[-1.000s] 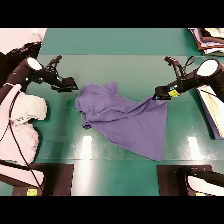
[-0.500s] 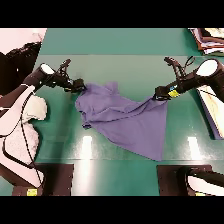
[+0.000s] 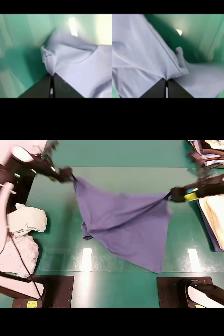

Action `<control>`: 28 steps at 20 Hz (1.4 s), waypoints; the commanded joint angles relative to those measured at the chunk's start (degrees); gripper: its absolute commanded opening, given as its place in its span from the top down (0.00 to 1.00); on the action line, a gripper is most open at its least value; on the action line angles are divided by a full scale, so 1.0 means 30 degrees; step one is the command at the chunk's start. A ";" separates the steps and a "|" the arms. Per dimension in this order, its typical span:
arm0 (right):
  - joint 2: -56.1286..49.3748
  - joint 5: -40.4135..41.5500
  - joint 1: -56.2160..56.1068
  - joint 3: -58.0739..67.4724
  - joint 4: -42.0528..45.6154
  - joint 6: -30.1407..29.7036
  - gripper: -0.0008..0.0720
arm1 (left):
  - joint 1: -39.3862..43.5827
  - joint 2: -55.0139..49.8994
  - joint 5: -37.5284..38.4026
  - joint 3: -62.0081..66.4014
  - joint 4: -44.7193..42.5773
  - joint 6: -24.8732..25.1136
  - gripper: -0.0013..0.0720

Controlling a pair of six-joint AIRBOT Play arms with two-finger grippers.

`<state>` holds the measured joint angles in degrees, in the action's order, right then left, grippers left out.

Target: Fold the shirts.

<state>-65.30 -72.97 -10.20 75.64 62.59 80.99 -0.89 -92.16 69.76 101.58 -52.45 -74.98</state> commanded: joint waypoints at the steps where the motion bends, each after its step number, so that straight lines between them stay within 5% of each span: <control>1: 0.2331 0.0743 0.1683 0.3220 0.0029 -0.0015 0.97 | -0.0393 0.3534 0.0925 0.3759 -0.0204 0.0007 0.95; 14: 0.7257 -0.1158 0.8160 1.3355 0.0036 -0.0634 0.97 | -0.0393 1.5999 -0.4284 0.5515 -0.0313 -0.0066 0.95; 20: 0.5807 -0.3461 0.9785 1.5198 -0.0357 -0.0670 0.97 | -0.0393 1.5795 -0.3803 0.6543 -0.1734 -0.0255 0.95; 24: 0.4109 -0.3963 0.9755 1.1271 -0.3599 -0.0670 0.97 | -0.0393 1.4214 -0.1698 0.3300 -0.4867 -0.1435 0.95; 28: 0.0947 -0.4233 0.7839 0.7184 -0.3286 -0.0707 0.97 | -0.0393 1.0732 0.1566 -0.0444 -0.4874 -0.1501 0.95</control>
<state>-56.80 -84.86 16.29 104.77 53.93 78.94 -2.00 -53.95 67.44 107.18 -64.51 -78.81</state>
